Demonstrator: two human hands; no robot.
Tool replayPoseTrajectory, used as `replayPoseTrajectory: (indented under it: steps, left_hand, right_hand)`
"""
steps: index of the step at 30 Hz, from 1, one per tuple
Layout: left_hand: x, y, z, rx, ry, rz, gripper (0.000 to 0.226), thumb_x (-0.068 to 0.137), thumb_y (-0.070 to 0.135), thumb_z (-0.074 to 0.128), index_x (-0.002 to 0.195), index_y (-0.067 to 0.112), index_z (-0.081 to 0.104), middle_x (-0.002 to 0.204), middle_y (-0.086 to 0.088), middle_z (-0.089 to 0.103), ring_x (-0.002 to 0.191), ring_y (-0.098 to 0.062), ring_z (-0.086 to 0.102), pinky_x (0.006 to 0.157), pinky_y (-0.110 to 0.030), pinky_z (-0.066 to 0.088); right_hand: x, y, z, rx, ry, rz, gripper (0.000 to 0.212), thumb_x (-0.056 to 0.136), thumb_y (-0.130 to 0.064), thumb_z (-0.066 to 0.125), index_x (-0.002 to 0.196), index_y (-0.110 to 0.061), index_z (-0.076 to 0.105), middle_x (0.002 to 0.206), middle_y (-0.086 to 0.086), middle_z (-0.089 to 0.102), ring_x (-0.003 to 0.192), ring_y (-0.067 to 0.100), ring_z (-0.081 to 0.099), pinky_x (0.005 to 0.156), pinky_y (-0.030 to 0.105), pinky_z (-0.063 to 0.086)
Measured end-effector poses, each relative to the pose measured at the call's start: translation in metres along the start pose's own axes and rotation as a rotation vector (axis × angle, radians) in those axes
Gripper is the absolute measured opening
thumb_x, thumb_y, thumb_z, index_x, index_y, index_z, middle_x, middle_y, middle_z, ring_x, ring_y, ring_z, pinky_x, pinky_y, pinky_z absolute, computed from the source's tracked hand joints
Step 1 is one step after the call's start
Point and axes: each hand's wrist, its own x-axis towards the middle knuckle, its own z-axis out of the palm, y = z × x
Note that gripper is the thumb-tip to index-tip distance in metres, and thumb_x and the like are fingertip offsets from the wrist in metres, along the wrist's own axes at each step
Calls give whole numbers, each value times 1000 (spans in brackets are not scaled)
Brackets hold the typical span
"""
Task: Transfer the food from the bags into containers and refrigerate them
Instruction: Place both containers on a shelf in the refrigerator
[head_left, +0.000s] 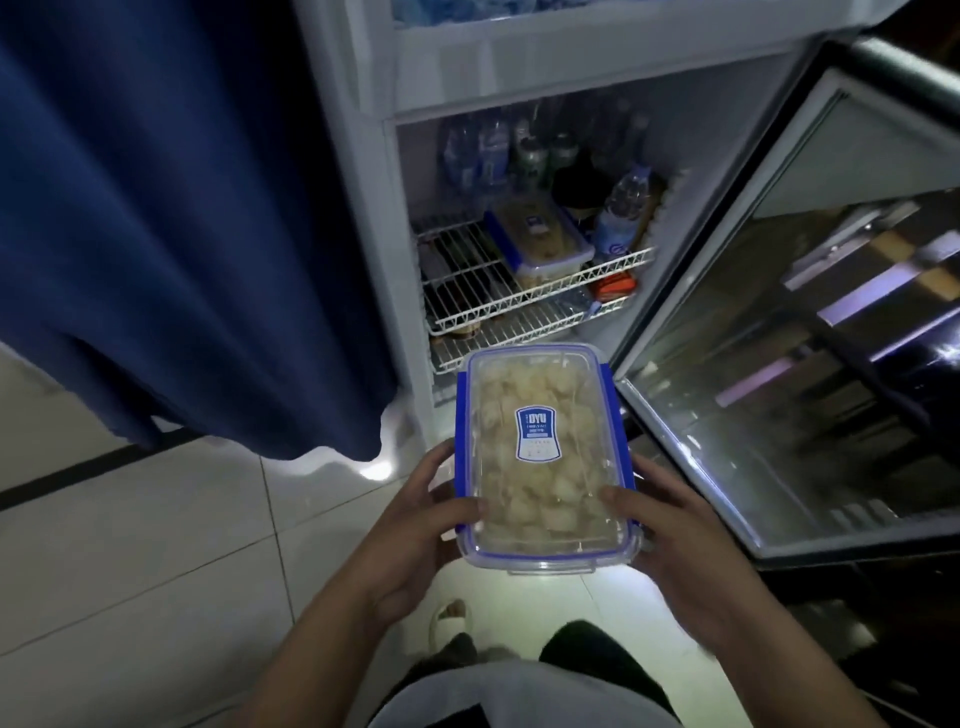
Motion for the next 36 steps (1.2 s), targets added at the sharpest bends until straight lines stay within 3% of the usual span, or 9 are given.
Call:
replayPoseTrajectory:
  steps: [9, 14, 17, 19, 22, 24, 28, 32, 36]
  left_hand:
    - [88, 38, 19, -55, 125, -21, 65, 77, 10, 74, 132, 35, 53, 116, -6, 74, 107, -32, 71, 94, -49, 53]
    - [135, 54, 44, 12, 281, 37, 54, 87, 16, 68, 137, 30, 53, 125, -2, 69, 109, -24, 70, 80, -40, 59]
    - [153, 66, 66, 243, 465, 163, 57, 89, 13, 71, 134, 40, 48, 128, 13, 63, 103, 0, 67, 74, -19, 58]
    - [160, 71, 75, 581, 491, 283, 64, 87, 24, 75, 134, 47, 38, 131, 30, 45, 114, 6, 53, 88, -15, 50]
    - [183, 62, 77, 1227, 433, 312, 85, 74, 52, 73, 146, 41, 28, 156, 10, 27, 145, -22, 26, 115, -46, 33]
    - [201, 55, 85, 1474, 486, 237, 91, 76, 40, 74, 148, 41, 20, 161, 2, 21, 151, -31, 15, 120, -56, 20]
    - [230, 56, 99, 1586, 678, 284, 82, 84, 6, 68, 152, 29, 29, 160, -3, 30, 151, -30, 21, 121, -52, 14]
    - [247, 68, 94, 1600, 700, 213, 79, 87, 4, 64, 153, 27, 27, 161, -4, 27, 151, -28, 19, 122, -49, 16]
    - [261, 75, 81, 1605, 688, 195, 80, 86, 1, 65, 152, 28, 29, 161, -3, 29, 149, -29, 24, 121, -47, 19]
  right_hand:
    - [112, -35, -19, 27, -5, 126, 32, 81, -3, 71, 108, -21, 75, 109, 9, 75, 98, 28, 72, 97, 61, 51]
    - [187, -65, -38, 4, -120, 208, 30, 78, -2, 73, 104, -16, 74, 97, 9, 74, 83, 26, 69, 87, 48, 56]
    - [228, -82, -44, -33, -176, 241, 28, 75, -3, 75, 101, -14, 74, 91, 8, 73, 77, 25, 65, 77, 42, 55]
    - [253, -90, -46, -53, -217, 254, 28, 74, -3, 76, 101, -11, 73, 88, 8, 72, 75, 26, 63, 75, 43, 53]
    - [286, -97, -45, -74, -278, 279, 25, 72, -6, 77, 95, -14, 72, 83, 5, 72, 78, 29, 62, 77, 45, 52]
    - [305, -99, -41, -83, -317, 307, 41, 62, -12, 82, 100, -15, 69, 86, 4, 72, 80, 29, 64, 77, 45, 53]
    - [332, -98, -29, -100, -359, 333, 42, 67, -11, 80, 107, -15, 68, 93, 7, 69, 85, 29, 63, 74, 44, 57]
    - [349, -97, -23, -146, -396, 343, 40, 76, -11, 77, 115, -10, 66, 101, 10, 71, 93, 28, 64, 88, 51, 57]
    - [362, -96, -33, -243, -363, 304, 30, 82, -32, 74, 106, -14, 69, 99, 3, 69, 94, 22, 64, 83, 43, 56]
